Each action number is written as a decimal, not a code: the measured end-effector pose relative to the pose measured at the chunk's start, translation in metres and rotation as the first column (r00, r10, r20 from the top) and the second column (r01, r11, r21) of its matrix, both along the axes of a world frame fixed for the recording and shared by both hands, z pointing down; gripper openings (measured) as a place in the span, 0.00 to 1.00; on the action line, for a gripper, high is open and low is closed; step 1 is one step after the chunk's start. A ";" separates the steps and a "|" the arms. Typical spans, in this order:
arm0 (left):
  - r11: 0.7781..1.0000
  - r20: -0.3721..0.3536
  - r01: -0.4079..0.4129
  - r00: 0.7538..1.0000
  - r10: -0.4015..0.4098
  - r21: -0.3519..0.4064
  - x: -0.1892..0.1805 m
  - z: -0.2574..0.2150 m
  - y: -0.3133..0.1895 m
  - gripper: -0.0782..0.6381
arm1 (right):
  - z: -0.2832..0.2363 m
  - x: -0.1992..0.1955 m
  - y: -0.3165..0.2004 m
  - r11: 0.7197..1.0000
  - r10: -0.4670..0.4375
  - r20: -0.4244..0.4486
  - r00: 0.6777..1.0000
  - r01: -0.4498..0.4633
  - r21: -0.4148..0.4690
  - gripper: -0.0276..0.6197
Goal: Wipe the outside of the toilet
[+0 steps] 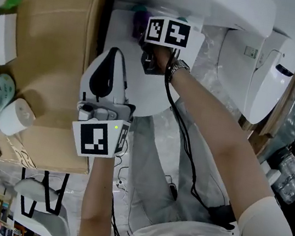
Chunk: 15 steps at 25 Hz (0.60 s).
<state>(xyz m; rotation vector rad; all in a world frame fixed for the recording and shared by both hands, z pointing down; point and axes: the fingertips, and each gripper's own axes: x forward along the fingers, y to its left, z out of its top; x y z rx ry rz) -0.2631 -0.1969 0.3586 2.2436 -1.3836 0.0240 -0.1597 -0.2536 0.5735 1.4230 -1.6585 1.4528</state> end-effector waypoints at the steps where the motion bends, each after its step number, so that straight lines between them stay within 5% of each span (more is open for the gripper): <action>1: 1.000 0.001 -0.010 1.000 0.010 0.003 0.000 -0.001 0.001 0.12 | 0.000 -0.010 -0.003 1.000 -0.006 0.008 1.000 0.006 0.003 0.28; 9: 1.000 0.000 0.006 1.000 -0.006 0.014 -0.008 -0.009 0.009 0.12 | 0.002 -0.071 -0.015 0.995 -0.097 0.077 0.992 0.096 0.018 0.28; 15: 0.999 0.038 0.036 0.999 -0.036 0.018 -0.013 -0.014 0.029 0.12 | -0.018 -0.090 0.003 0.999 -0.038 0.198 0.979 0.030 0.039 0.28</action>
